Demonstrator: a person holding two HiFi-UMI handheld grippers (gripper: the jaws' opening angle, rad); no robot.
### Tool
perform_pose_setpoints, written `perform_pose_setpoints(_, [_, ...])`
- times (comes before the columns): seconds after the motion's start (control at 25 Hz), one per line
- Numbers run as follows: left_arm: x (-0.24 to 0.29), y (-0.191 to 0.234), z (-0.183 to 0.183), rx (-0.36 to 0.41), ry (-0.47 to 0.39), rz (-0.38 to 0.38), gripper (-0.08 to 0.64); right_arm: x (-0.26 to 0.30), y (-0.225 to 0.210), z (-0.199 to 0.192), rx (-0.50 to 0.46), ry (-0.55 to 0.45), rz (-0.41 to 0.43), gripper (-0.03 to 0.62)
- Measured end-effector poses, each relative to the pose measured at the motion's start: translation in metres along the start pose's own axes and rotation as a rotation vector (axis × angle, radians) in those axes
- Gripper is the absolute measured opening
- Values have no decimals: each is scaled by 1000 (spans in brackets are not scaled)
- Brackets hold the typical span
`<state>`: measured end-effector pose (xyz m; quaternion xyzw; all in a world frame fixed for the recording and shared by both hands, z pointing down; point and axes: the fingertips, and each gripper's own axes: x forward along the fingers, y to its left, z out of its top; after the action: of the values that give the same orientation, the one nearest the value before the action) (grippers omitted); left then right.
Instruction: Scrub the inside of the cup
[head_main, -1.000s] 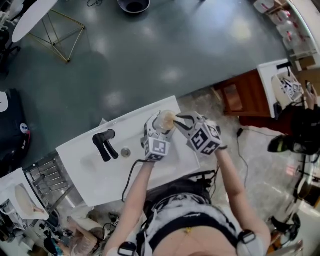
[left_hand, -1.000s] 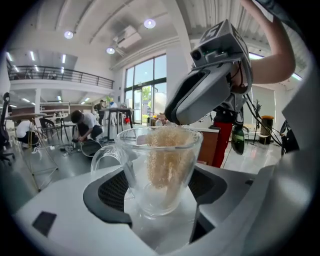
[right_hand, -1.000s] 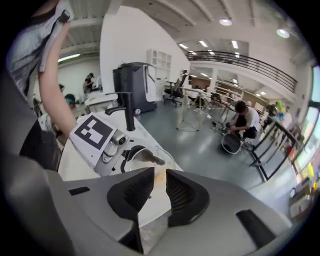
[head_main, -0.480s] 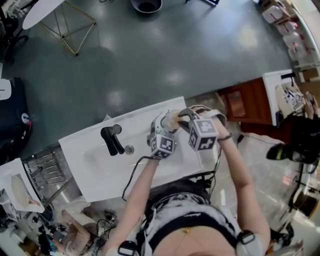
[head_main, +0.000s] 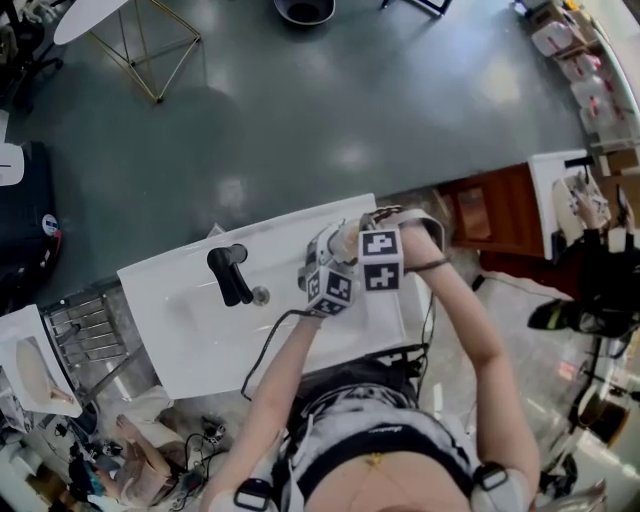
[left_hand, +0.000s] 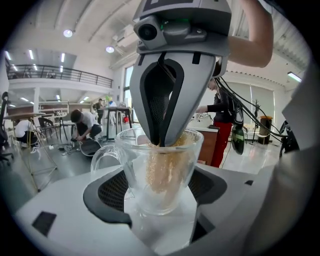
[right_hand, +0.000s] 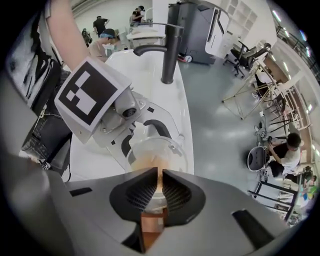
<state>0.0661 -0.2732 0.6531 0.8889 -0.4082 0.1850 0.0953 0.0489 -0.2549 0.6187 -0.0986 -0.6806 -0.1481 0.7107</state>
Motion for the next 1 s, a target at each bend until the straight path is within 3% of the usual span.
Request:
perform_pose_setpoints(0.2, [1, -1, 0, -3, 4, 0, 364, 1, 10, -1, 28, 1, 83, 38])
perform_pose_setpoints(0.36, [1, -1, 0, -9, 8, -8, 364, -4, 18, 8, 122, -93, 227, 35])
perform_pose_setpoints(0.48, [1, 0, -1, -7, 10, -14, 364, -7, 20, 19, 198, -199, 280, 35])
perform_pose_setpoints(0.84, [1, 0, -1, -1, 18, -21, 364, -13, 13, 31, 269, -375, 258, 26])
perform_pose_setpoints(1.0, [1, 0, -1, -1, 15, -19, 364, -13, 11, 30, 307, -436, 189, 35])
